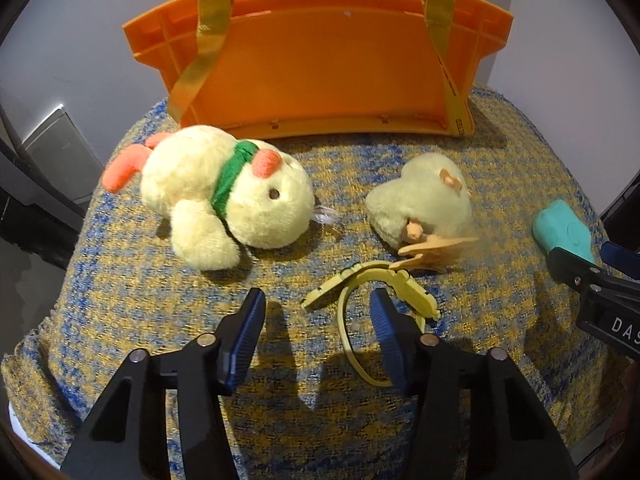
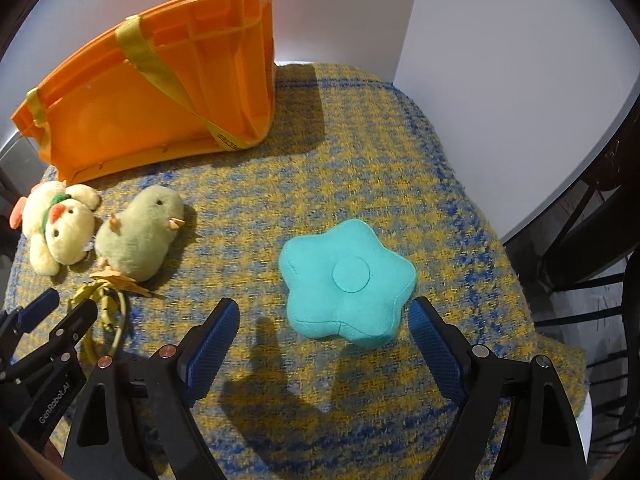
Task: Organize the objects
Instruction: 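Move both tools down toward the key ring and teal star on the cloth, then grasp the yellow key ring with the left tool while the right tool grasps the teal star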
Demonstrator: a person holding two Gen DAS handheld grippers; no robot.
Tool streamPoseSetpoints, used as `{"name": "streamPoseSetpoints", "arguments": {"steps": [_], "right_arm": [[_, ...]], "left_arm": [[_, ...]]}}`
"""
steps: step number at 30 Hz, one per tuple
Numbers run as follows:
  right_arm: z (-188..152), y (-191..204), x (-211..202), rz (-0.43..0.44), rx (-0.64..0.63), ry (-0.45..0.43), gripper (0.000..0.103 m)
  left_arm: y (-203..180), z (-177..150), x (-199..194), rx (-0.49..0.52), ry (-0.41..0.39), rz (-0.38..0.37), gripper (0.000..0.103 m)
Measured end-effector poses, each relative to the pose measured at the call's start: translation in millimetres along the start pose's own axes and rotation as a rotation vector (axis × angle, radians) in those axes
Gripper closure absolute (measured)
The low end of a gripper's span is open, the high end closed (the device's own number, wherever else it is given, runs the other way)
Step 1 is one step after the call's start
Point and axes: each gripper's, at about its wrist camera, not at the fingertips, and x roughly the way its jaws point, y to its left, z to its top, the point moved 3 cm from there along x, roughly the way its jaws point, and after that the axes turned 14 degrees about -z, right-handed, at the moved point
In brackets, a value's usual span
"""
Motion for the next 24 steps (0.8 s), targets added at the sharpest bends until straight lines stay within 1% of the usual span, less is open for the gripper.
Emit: {"name": "streamPoseSetpoints", "arguments": {"steps": [3, 6, 10, 12, 15, 20, 24], "right_arm": [[0, -3, 8, -0.004, 0.004, 0.018, 0.022], [1, -4, 17, -0.006, 0.007, 0.040, 0.028], [4, -5, 22, -0.016, 0.012, 0.043, 0.029], [5, -4, 23, -0.023, 0.007, 0.040, 0.029], [7, -4, 24, -0.039, 0.003, 0.038, 0.036], [7, -5, 26, -0.059, -0.007, 0.034, 0.040], [7, -8, 25, -0.051, -0.002, 0.033, 0.043]], "left_arm": [[-3, -2, 8, 0.006, 0.018, -0.013, 0.063], [-7, -2, 12, 0.014, 0.017, -0.015, 0.066], [-8, -1, 12, 0.009, 0.015, -0.021, 0.070], [-9, -1, 12, 0.001, 0.017, -0.024, 0.077], [-11, 0, 11, 0.005, 0.023, -0.021, 0.083], [-14, -1, 10, 0.006, 0.020, -0.029, 0.087], [-16, -2, 6, 0.006, 0.018, -0.037, 0.090]]}}
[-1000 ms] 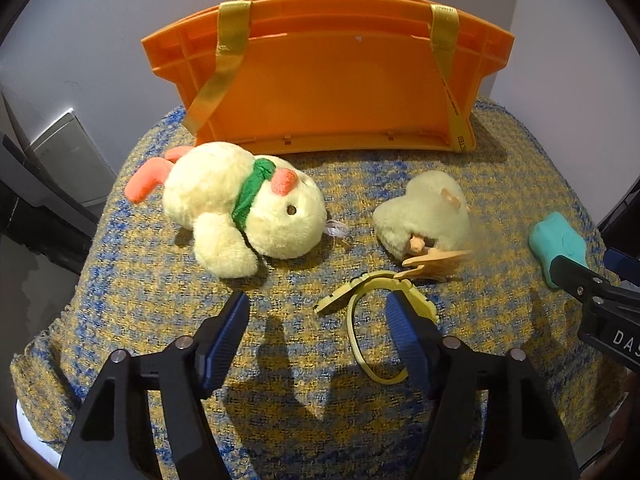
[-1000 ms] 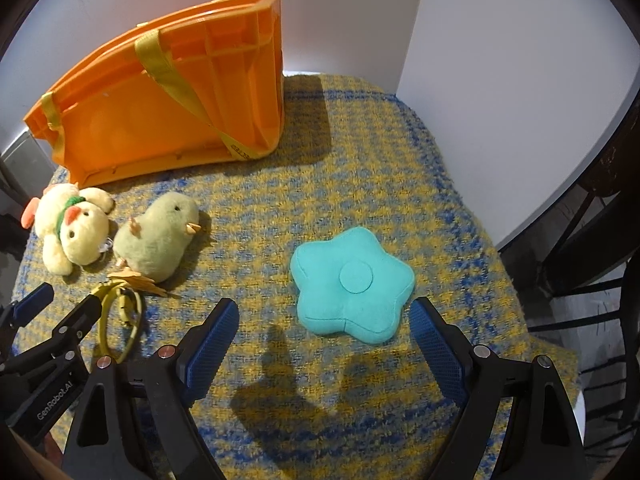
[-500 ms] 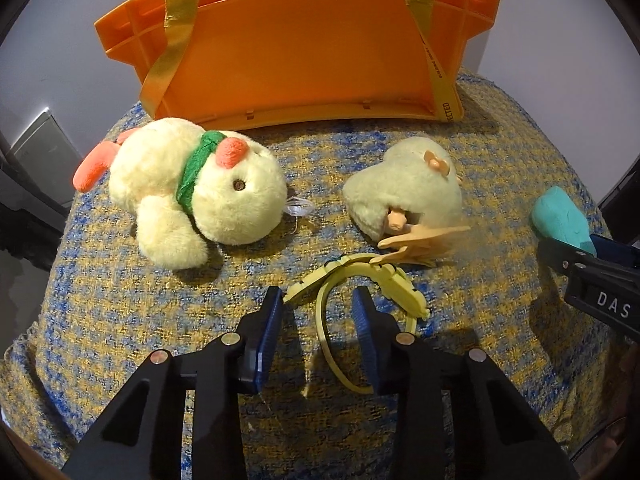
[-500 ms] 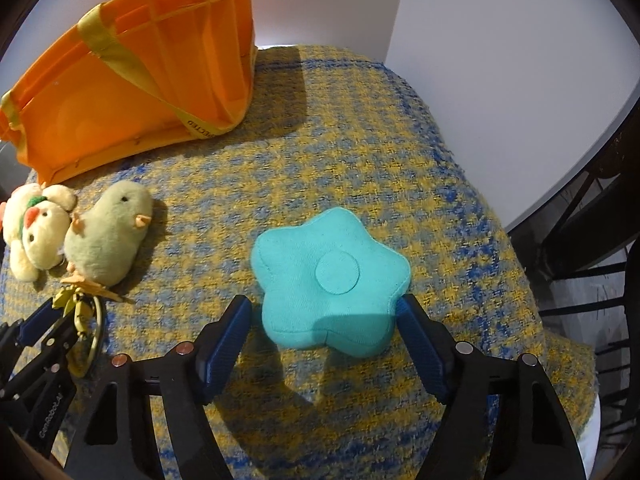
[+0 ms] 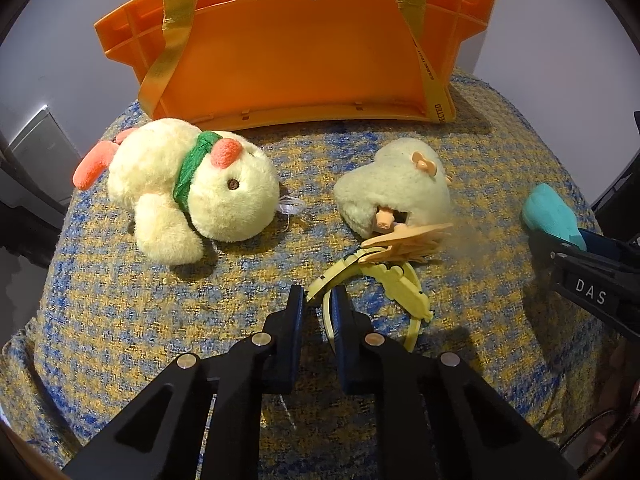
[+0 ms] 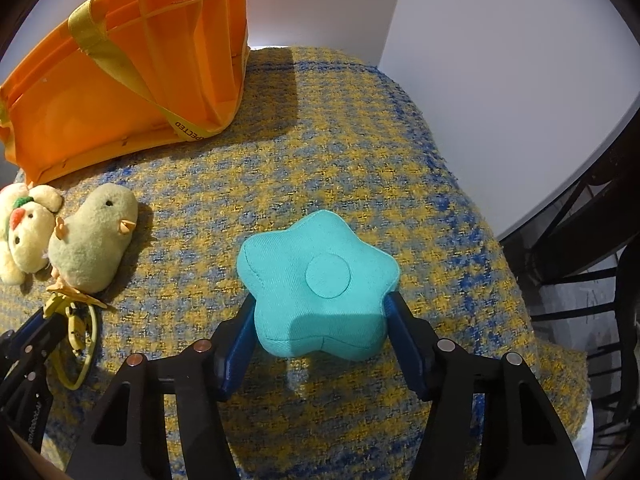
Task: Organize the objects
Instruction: 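Grasp the yellow key ring with the left tool while the right tool grasps the teal star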
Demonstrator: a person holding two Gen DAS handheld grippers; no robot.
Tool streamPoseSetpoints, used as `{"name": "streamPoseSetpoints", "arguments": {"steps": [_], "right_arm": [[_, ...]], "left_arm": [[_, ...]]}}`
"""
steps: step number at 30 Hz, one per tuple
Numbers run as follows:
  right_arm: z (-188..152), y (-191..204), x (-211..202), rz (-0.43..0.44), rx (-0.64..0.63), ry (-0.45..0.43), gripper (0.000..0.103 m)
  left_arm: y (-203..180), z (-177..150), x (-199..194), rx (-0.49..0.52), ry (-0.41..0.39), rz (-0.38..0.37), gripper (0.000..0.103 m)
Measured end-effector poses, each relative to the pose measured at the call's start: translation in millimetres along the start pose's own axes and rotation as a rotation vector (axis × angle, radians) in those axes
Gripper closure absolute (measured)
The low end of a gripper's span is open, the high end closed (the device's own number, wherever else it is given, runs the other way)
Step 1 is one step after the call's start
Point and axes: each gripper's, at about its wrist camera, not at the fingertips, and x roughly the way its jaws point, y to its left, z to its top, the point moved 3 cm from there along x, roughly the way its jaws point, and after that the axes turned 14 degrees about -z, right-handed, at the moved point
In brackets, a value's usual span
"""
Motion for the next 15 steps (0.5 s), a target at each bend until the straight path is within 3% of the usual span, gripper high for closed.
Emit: {"name": "streamPoseSetpoints", "arguments": {"steps": [15], "right_arm": [[4, -10, -33, 0.034, 0.025, -0.051, 0.045]], "left_arm": [[-9, 11, -32, 0.001, -0.059, -0.002, 0.094]]}}
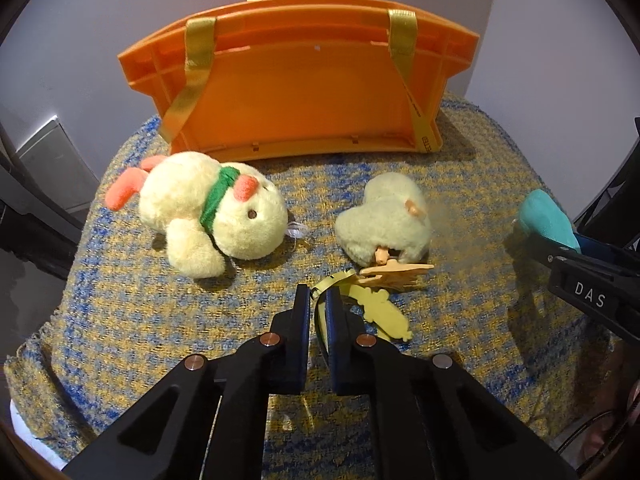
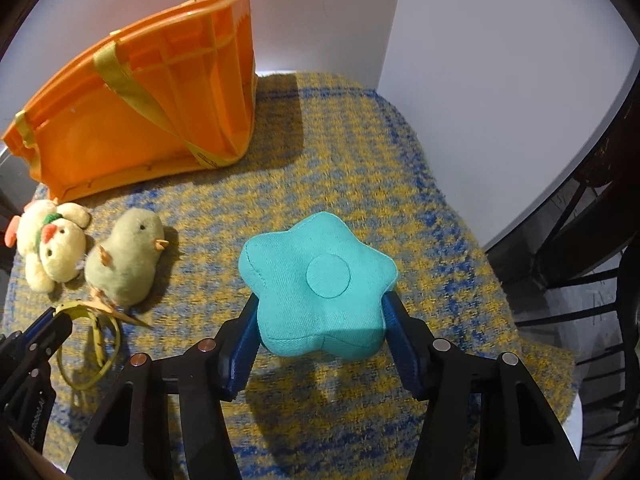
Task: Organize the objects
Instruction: 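Grasp the yellow key ring with the left tool while the right tool grasps the teal star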
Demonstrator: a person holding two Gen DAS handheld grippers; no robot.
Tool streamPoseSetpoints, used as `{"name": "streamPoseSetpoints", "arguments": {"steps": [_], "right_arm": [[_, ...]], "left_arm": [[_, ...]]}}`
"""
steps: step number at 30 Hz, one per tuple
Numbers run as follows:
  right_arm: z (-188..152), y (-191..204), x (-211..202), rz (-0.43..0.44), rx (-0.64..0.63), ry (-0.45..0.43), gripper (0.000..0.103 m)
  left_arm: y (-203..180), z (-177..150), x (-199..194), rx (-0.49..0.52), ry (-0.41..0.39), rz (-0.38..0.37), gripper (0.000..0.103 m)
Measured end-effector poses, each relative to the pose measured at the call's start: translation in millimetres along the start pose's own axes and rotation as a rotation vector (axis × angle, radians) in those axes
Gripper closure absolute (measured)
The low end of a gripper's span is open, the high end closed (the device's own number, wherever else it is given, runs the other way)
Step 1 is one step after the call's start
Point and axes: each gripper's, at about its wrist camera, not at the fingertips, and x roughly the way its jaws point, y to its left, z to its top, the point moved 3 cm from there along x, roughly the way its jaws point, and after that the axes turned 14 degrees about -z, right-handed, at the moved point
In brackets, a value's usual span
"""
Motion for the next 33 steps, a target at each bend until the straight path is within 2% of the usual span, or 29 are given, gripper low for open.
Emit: {"name": "streamPoseSetpoints", "arguments": {"steps": [4, 5, 12, 18, 23, 25, 30, 33], "right_arm": [[3, 1, -15, 0.008, 0.002, -0.029, 0.045], [4, 1, -19, 0.011, 0.003, -0.037, 0.045], [10, 4, -43, 0.030, 0.003, -0.086, 0.045], [12, 7, -55, 0.038, 0.000, -0.111, 0.045], [13, 3, -63, 0.031, 0.002, -0.126, 0.045], [15, 1, -63, 0.027, 0.002, -0.129, 0.045], [17, -5, -58, 0.019, 0.008, -0.126, 0.045], [16, -8, -52, 0.016, 0.014, -0.115, 0.045]], "left_arm": [[0, 5, -16, 0.000, -0.025, 0.004, 0.095], [-1, 7, -18, 0.000, -0.030, 0.005, 0.101], [6, 10, -49, 0.001, -0.077, 0.008, 0.102], [8, 13, -55, -0.002, -0.093, 0.008, 0.102], [7, 14, -50, -0.013, -0.069, -0.009, 0.101], [4, 13, -46, -0.017, -0.055, -0.022, 0.098], [-5, 13, -38, 0.002, -0.050, -0.034, 0.069], [-9, 14, -30, 0.012, -0.039, -0.036, 0.062]]}}
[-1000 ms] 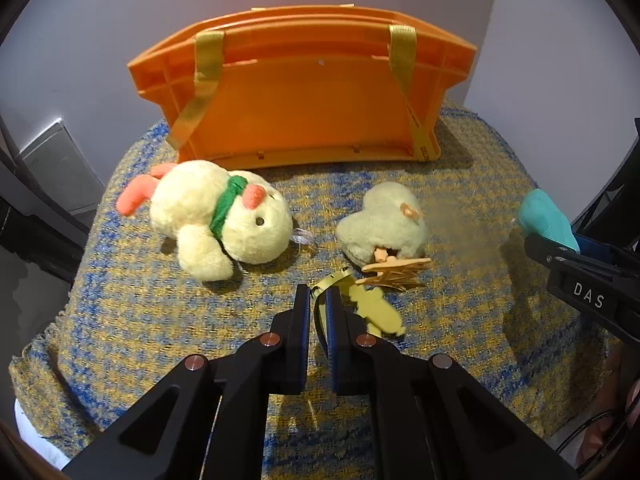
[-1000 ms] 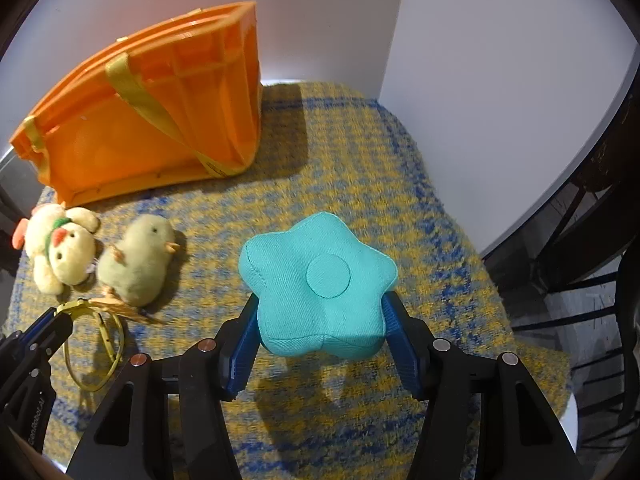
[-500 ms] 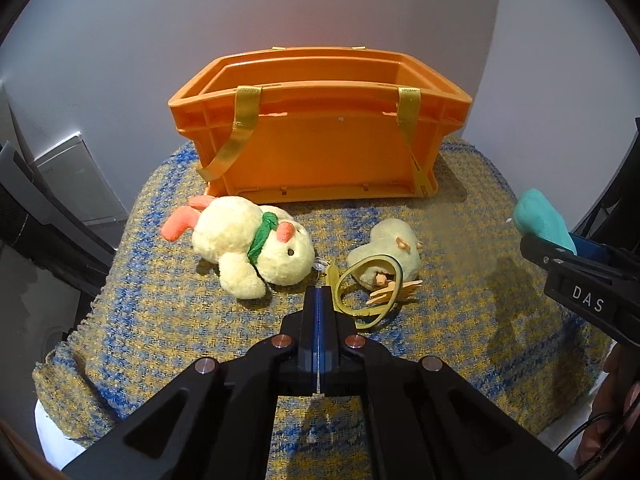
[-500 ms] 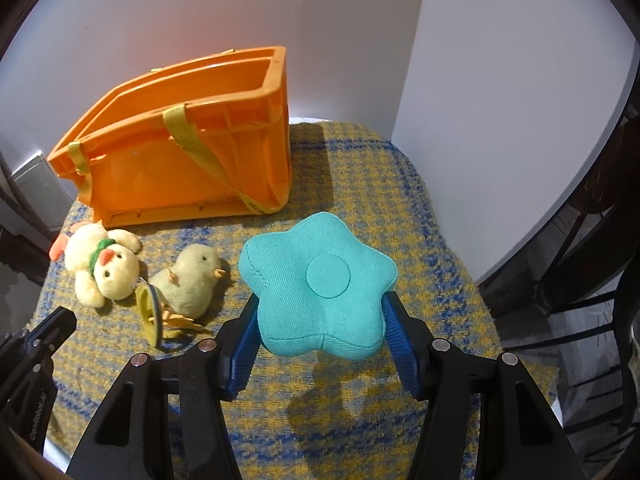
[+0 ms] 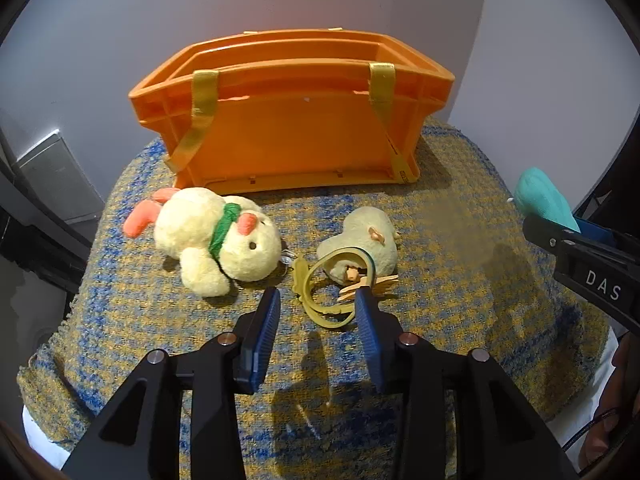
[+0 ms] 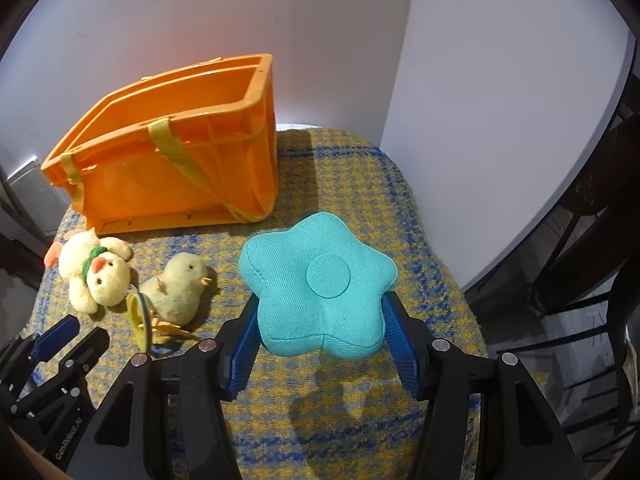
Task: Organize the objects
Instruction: 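Grasp the yellow key ring with the left tool while the right tool grasps the teal star, then lift and carry the key ring and star with both tools over the basket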
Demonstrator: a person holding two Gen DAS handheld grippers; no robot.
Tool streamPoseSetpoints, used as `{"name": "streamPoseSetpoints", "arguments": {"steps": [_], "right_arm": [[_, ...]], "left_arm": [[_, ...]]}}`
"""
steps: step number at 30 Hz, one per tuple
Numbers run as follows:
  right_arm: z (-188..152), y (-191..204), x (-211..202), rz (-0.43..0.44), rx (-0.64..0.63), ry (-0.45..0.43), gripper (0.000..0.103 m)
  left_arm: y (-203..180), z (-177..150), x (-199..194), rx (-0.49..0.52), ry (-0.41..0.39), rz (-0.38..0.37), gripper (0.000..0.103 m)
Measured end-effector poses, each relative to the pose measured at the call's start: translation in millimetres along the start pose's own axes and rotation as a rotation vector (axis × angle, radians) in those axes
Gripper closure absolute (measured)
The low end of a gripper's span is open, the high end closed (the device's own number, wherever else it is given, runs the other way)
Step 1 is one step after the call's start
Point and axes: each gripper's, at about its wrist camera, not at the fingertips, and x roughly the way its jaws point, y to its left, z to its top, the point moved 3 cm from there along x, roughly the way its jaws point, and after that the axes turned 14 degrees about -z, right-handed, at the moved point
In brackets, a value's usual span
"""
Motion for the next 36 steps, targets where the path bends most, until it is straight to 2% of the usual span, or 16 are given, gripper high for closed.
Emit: {"name": "streamPoseSetpoints", "arguments": {"steps": [6, 16, 20, 23, 25, 34, 35, 36], "right_arm": [[-3, -7, 14, -0.015, 0.007, 0.017, 0.045], [-12, -7, 40, -0.018, 0.007, 0.066, 0.045], [-13, -5, 49, -0.018, 0.005, 0.081, 0.045], [-14, -4, 54, -0.017, 0.005, 0.088, 0.045], [-14, -3, 55, -0.017, 0.003, 0.090, 0.045], [-12, 5, 43, -0.004, 0.003, 0.059, 0.045], [-11, 6, 41, -0.001, 0.002, 0.055, 0.045], [-11, 7, 37, 0.002, 0.001, 0.050, 0.045]], "left_arm": [[-8, -2, 22, 0.022, 0.038, -0.003, 0.048], [-10, -10, 60, 0.034, 0.114, -0.012, 0.048], [-9, -11, 72, 0.033, 0.140, -0.017, 0.066], [-9, -10, 73, 0.039, 0.126, -0.017, 0.068], [-10, -10, 72, 0.044, 0.126, -0.024, 0.073], [-7, -12, 51, 0.027, 0.099, -0.019, 0.075], [-7, -11, 47, 0.025, 0.093, -0.019, 0.088], [-7, -10, 44, 0.007, 0.080, -0.008, 0.090]]}}
